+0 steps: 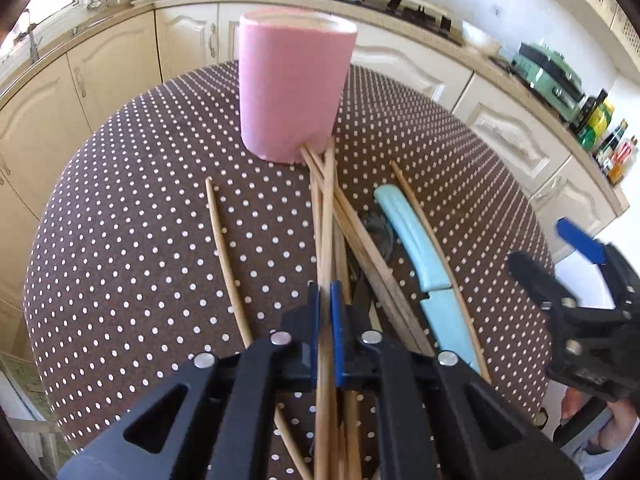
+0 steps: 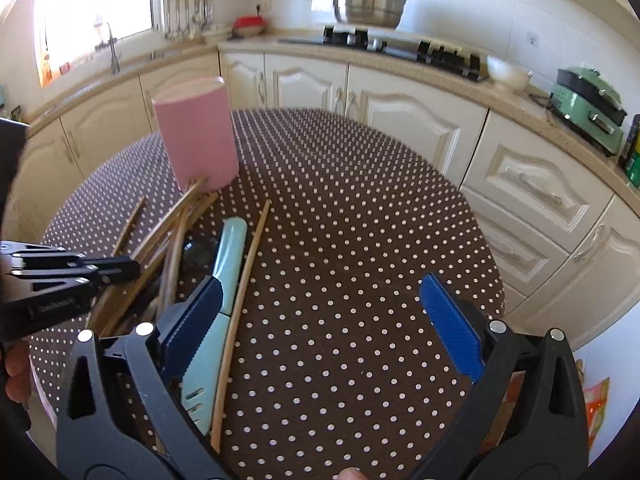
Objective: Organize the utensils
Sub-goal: 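Lower the right gripper onto a single chopstick and close on it, then lift the chopstick with the right gripper and drop it into the pink cup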
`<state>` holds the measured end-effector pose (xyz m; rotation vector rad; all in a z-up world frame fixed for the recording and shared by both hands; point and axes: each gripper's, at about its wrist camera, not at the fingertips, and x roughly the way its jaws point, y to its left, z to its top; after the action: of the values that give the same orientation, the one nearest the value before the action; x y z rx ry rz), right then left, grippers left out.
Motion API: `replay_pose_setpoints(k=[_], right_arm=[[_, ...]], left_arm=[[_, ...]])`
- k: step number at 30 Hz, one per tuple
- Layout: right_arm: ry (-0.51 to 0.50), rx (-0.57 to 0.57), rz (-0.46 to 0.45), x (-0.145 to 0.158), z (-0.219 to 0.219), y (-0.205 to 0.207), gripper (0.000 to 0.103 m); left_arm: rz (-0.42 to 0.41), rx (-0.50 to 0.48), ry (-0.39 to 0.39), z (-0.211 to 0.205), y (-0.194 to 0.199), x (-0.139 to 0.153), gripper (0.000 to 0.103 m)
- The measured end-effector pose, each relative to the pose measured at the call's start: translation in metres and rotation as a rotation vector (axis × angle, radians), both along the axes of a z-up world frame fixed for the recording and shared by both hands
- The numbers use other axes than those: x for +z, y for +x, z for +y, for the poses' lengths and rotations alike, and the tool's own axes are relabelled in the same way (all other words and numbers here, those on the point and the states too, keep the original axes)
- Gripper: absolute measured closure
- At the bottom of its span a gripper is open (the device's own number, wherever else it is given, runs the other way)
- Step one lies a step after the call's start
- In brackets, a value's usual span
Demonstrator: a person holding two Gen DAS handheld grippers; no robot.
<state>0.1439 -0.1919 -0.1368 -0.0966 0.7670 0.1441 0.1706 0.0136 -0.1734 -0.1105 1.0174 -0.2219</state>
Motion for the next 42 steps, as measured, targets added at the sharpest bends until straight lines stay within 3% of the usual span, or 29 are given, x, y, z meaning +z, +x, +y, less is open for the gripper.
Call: replay_pose_setpoints(k=[3, 8, 10, 16, 19, 23, 28, 30, 33, 42], right_arm=[[0.005, 0.038, 0.091, -0.006, 0.003, 0.018, 0.007], [0.002, 0.103, 0.240, -0.018, 0.014, 0.044, 0.024], [-0.024, 0.114, 0.277, -0.022, 0.020, 0.048, 0.025], [-0.054, 0.135, 0.359, -0.034, 0.031, 0.056, 0.032], [-0.073, 0.146, 0.380, -0.037, 0.037, 0.060, 0.038], [-0.074, 0.156, 0.415, -0.031, 0.034, 0.071, 0.071], [-0.087, 0.180, 0.454, -0.028, 0.032, 0.089, 0.076], [-0.085, 0.189, 0.460, -0.027, 0.032, 0.094, 0.088], [-0.057, 0.195, 0.462, -0.025, 0.032, 0.100, 0.096], [0.055, 0.209, 0.434, -0.020, 0.018, 0.102, 0.097]], left_arm=[[-0.032, 0.020, -0.004, 0.004, -0.004, 0.008, 0.098], [-0.084, 0.045, -0.030, 0.017, -0.021, 0.018, 0.098], [-0.092, 0.051, -0.039, 0.019, -0.025, 0.020, 0.098], [-0.014, 0.051, -0.043, 0.033, -0.036, 0.006, 0.098], [0.028, 0.042, -0.053, 0.035, -0.029, 0.000, 0.098], [0.063, 0.030, -0.055, 0.034, -0.017, 0.001, 0.098], [0.115, 0.022, -0.030, 0.027, 0.008, -0.001, 0.097], [0.124, 0.020, -0.035, 0.023, 0.018, 0.000, 0.097], [0.121, 0.023, -0.040, 0.022, 0.024, 0.004, 0.097], [0.088, 0.059, -0.169, 0.052, 0.002, 0.005, 0.098]])
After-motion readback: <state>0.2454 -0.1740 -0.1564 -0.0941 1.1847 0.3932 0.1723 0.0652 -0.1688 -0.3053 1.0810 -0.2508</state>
